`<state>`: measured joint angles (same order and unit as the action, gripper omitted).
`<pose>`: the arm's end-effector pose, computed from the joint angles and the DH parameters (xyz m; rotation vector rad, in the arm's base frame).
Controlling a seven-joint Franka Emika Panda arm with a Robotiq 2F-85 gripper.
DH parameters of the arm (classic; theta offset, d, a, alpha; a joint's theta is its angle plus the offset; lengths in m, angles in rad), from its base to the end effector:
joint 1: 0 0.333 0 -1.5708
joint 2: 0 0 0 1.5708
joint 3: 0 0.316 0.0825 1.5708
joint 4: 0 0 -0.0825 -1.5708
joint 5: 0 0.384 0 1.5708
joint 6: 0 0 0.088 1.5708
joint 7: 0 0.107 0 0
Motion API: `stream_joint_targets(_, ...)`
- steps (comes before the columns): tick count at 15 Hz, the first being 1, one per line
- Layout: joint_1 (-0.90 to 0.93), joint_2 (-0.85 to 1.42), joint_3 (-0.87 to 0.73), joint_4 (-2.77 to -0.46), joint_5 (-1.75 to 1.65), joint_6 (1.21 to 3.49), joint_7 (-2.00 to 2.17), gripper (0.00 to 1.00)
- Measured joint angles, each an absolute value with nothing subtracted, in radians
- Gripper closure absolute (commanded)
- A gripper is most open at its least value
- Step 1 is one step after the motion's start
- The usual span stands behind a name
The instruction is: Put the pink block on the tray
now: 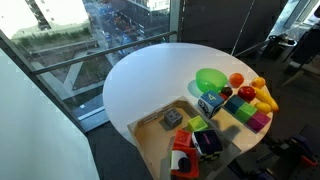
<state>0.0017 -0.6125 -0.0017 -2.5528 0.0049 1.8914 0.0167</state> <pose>0.3564 0.0003 0.4661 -3.1353 0.0283 0.0768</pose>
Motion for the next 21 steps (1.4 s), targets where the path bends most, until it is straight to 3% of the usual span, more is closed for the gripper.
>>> stream_joint_targets(14, -0.011, -0.582, -0.014, -2.556, 0.005, 1.9, 0.017, 0.0)
stream_joint_targets(21, -0.039, -0.516, -0.024, -2.612, -0.001, 2.037, 0.017, 0.0)
